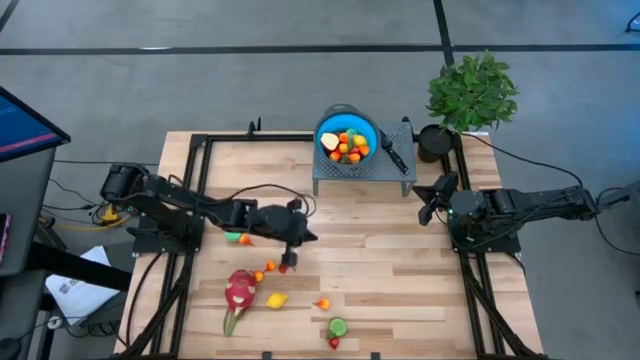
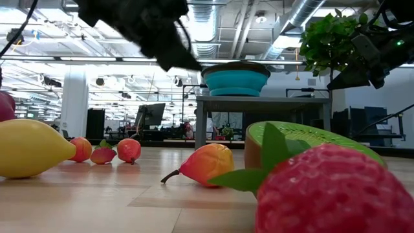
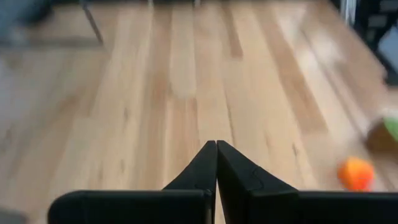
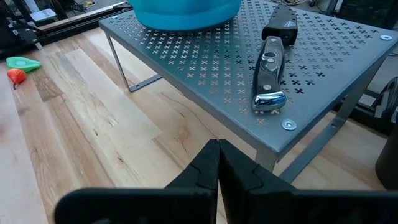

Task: Pick & Place Fruit
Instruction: Put the yellow pear into the strainer bowl

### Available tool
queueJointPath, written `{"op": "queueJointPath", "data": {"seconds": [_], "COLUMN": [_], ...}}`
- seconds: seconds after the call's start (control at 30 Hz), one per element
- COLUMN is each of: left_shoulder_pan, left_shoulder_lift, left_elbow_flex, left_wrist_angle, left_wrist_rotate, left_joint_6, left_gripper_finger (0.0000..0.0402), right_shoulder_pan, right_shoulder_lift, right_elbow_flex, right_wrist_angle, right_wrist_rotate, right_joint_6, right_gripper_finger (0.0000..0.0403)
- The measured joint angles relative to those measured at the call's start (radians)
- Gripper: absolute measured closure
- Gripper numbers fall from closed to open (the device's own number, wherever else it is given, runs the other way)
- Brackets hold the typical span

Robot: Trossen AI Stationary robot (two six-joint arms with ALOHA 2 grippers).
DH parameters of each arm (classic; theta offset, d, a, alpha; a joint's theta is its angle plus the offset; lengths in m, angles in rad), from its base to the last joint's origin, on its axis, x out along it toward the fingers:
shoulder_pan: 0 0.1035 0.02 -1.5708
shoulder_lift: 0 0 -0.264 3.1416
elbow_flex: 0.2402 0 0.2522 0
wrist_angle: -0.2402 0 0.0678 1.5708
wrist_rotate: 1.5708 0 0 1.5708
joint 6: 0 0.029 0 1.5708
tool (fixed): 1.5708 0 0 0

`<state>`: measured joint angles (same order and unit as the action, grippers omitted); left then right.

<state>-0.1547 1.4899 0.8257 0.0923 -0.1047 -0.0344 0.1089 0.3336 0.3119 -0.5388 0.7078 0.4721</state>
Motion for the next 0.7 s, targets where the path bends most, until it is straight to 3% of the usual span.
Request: {"op": "queueJointPath", "data": {"seconds": [0.23, 0.5, 0.7], "left_shoulder_pan": [-0.073, -0.142, -0.183], "left_shoulder_lift": [0.000, 0.000, 0.000], "left_elbow_flex": [0.000, 0.032, 0.079], "left_wrist_angle": [-0.180, -0.225, -0.351], "left_wrist_rotate": [-0.099, -0.149, -0.162], "left_joint_6": [-0.121, -0.173, -0.307], "left_gripper_finger": [0.0400, 0.0400, 0.0400], "right_shoulder_pan": [0.000, 0.000, 0.000], "right_shoulder_lift": [0.000, 0.000, 0.000], "right_elbow_flex": [0.000, 0.000, 0.000], "right_wrist_angle": [0.000, 0.000, -0.001], "right_wrist_rotate": [0.000, 0.000, 0.000], "right_joint_6": [0.000, 0.000, 0.000], "right_gripper_finger": [0.0403, 0.0403, 0.0403]}}
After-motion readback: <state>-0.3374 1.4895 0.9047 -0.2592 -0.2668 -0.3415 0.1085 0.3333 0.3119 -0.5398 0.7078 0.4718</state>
